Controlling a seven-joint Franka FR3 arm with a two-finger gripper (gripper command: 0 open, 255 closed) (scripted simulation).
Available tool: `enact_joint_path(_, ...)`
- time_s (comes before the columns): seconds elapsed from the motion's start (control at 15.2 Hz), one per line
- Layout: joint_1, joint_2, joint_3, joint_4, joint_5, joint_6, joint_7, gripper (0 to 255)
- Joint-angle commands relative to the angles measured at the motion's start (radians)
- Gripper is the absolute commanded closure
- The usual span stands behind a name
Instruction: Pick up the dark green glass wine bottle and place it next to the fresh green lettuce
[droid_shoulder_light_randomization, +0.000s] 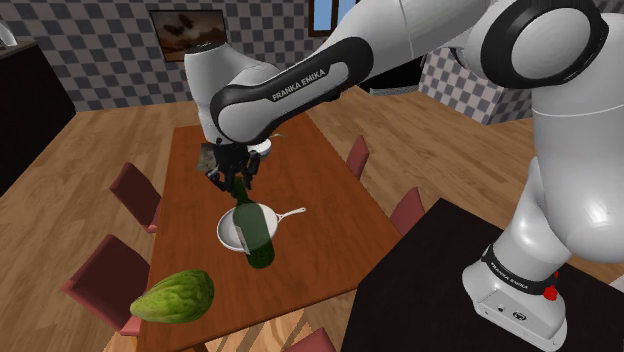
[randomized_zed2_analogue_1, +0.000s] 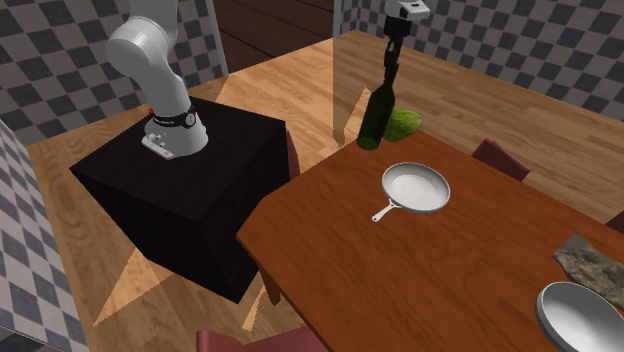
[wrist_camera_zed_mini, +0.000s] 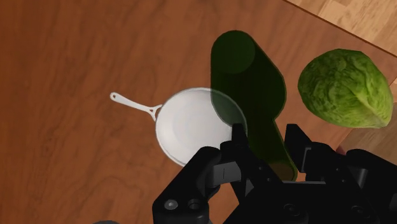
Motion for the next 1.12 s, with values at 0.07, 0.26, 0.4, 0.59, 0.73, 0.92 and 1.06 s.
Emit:
enact_joint_path(0.07,0.002,0.018,-0.002,-0.012,-0.005,0.031,0.005,255)
enact_joint_path(0.26,0.003,0.035,-0.005,-0.027,-0.010,0.062,0.009,255)
enact_joint_path(0.4,0.004,0.047,-0.007,-0.036,-0.013,0.083,0.012,255)
enact_joint_path(0.59,0.005,0.067,-0.010,-0.047,-0.019,0.113,0.017,255)
enact_joint_path(0.73,0.006,0.081,-0.012,-0.053,-0.022,0.133,0.020,255)
enact_joint_path(0.92,0.008,0.103,-0.015,-0.060,-0.028,0.162,0.025,255)
enact_joint_path(1.06,0.010,0.118,-0.018,-0.064,-0.032,0.181,0.028,255)
